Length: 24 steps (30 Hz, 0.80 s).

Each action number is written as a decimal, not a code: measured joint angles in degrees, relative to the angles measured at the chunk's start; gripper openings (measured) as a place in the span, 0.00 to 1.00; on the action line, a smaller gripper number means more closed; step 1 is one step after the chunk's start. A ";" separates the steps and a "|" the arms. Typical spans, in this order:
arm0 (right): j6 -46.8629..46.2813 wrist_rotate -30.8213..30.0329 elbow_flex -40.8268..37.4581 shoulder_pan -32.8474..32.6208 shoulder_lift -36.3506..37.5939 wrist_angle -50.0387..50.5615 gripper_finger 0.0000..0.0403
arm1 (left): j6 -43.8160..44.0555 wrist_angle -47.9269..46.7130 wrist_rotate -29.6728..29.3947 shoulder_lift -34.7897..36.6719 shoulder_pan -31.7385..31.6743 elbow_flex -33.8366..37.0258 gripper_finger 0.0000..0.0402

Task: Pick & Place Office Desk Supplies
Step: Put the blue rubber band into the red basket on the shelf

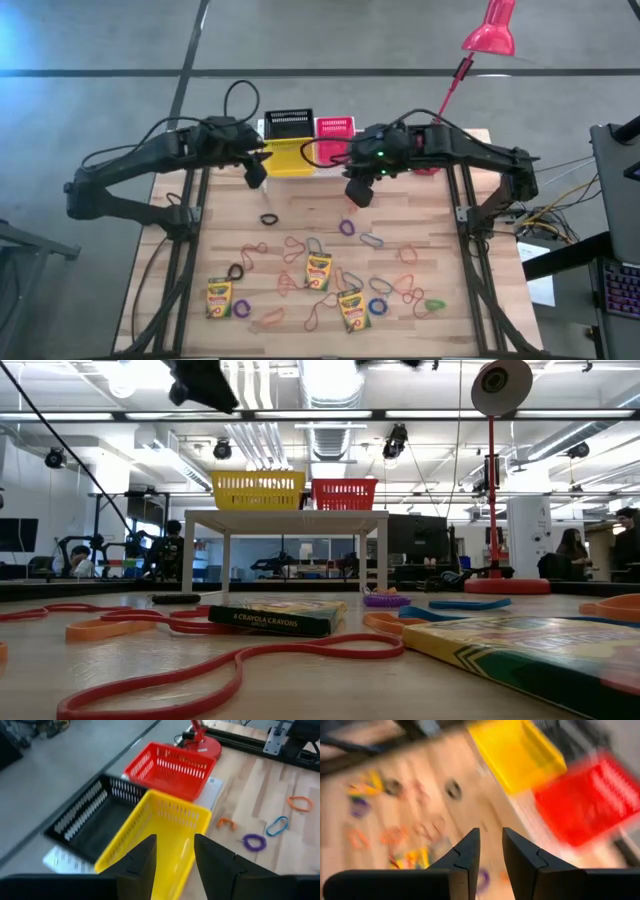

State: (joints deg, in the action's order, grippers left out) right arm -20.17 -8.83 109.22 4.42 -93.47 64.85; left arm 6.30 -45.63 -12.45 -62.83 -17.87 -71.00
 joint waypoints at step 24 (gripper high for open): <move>1.58 12.51 -66.26 -6.90 11.43 -35.70 0.55 | 7.44 -14.33 -0.01 4.22 0.09 0.09 0.31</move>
State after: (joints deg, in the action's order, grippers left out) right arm -18.58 3.68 42.96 -2.48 -82.04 29.15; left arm 13.74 -59.96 -12.47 -58.61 -17.78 -70.91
